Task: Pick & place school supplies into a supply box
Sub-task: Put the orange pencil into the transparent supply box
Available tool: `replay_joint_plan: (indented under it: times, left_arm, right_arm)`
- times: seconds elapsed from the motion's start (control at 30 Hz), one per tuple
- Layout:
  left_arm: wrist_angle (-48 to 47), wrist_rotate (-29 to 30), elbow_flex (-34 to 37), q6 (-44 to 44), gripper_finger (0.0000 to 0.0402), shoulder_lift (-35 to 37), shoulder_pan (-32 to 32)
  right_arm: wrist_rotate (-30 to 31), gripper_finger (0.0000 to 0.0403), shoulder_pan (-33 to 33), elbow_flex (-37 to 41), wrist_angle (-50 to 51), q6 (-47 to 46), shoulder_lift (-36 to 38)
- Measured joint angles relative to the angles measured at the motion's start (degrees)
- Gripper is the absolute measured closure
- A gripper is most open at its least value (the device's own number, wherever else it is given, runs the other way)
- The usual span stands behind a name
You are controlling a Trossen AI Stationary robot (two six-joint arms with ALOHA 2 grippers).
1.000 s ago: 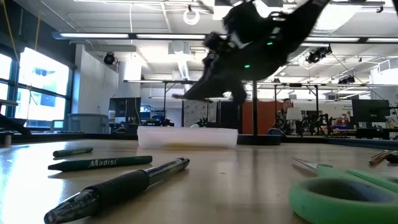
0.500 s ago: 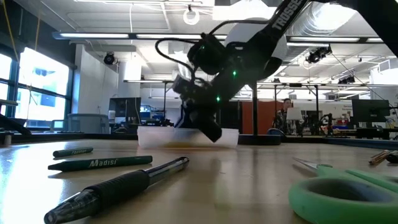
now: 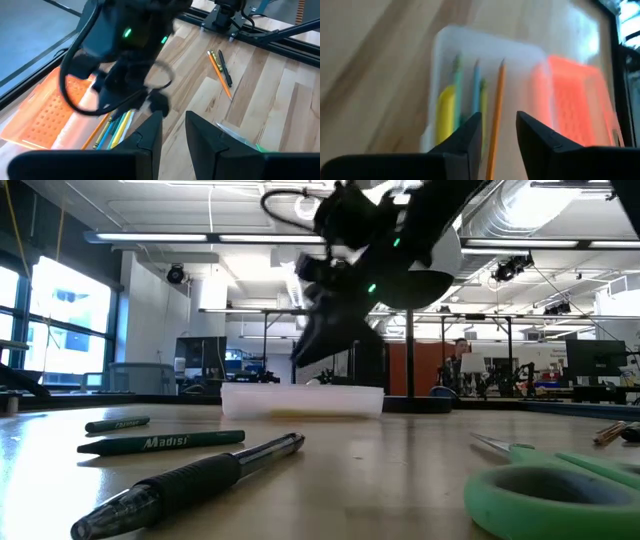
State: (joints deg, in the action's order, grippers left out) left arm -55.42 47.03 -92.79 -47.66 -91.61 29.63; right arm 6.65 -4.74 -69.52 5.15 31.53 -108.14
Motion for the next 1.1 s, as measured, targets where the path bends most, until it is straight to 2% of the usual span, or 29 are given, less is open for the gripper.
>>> replay_joint_plan:
  times: [0.13,0.37,0.47,0.63,0.83,1.0,1.1]
  left_arm:
    - [0.0,-0.02,0.0,0.02,0.0284,0.0,0.02]
    - [-0.08,-0.04,0.0,0.03,0.0284,0.0,0.02]
    - [-0.35,-0.04,-0.01,0.68,0.0284,0.0,0.02]
    - [-0.27,-0.02,-0.01,2.01,0.0284,0.0,0.02]
    - [-0.24,0.0,0.0,2.62,0.0284,0.0,0.02]
    - [-0.05,0.01,0.0,2.47,0.0284,0.0,0.02]
    - [0.06,0.02,0.0,2.45,0.0284,0.0,0.02]
  right_arm:
    - [0.92,0.0296,2.82,0.0,16.43,-4.24,7.54]
    - [0.02,0.0295,10.72,0.0,45.8,-17.68,20.08]
    - [-0.01,0.0295,15.58,0.22,53.12,-22.12,24.88]
    - [-4.45,0.0295,23.88,9.35,46.1,-28.36,34.64]
    - [-1.69,0.0295,31.1,30.17,22.18,-31.67,45.21]
    - [-6.13,0.0295,32.5,44.47,2.2,-34.8,46.61]
    - [-3.42,0.0295,32.28,47.6,-1.94,-35.23,45.54]
